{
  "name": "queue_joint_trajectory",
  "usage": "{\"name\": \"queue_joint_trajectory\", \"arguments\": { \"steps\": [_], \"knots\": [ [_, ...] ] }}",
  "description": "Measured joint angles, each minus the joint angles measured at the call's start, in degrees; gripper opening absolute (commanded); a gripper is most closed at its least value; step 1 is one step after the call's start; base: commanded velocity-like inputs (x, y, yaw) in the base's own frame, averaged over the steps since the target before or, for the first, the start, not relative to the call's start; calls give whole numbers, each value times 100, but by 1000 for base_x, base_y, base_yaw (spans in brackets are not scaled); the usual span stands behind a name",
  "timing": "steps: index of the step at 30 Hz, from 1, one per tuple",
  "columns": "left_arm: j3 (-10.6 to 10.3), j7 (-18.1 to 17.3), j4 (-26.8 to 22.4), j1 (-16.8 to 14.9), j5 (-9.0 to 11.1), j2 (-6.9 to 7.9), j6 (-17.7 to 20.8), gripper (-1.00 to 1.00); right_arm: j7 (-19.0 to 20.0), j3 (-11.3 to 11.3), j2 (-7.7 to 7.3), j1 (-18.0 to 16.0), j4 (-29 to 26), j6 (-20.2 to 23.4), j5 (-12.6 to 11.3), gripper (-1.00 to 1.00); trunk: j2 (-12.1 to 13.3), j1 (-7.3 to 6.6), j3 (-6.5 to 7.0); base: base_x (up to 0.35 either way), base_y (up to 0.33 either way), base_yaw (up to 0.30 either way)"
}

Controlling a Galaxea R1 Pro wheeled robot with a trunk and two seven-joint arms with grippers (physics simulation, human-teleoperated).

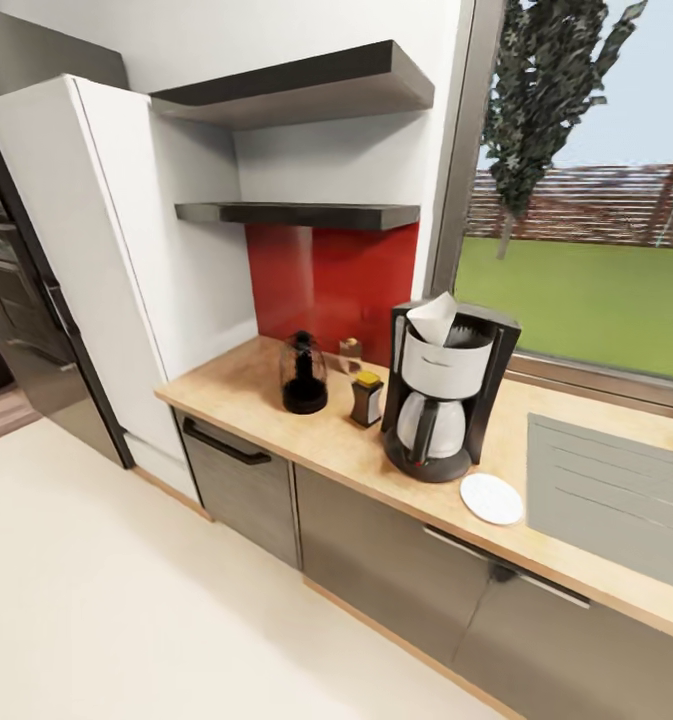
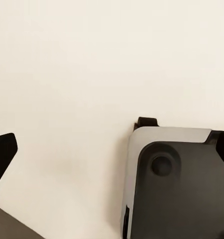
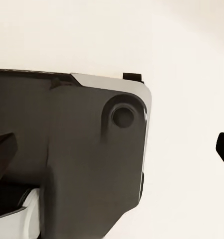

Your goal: Set up a coffee station on the kitchen countertop: keep the coffee maker on the countertop, move the bottle of coffee from the kitchen shelf to the counter next to the coffee maker, place a paper coffee filter on top of the coffee maker, put the saucer next to the coffee maker with the coffee cup on the saucer, and place the electric kettle next to the coffee maker.

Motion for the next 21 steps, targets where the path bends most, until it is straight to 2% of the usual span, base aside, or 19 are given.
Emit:
{"name": "queue_joint_trajectory", "arguments": {
  "steps": [14, 21],
  "knots": [
    [7, 0, -1, 0, -13, -15, -1, 100, 15, -5, -7, 0, 0, 1, -22, 100, 0, 0, 0, 142, 319, -23],
    [7, 2, 1, -2, -5, 8, -1, 100, 18, -18, -11, 1, -10, 1, -43, 100, 0, 0, 0, 142, 319, -237]
  ]
}}
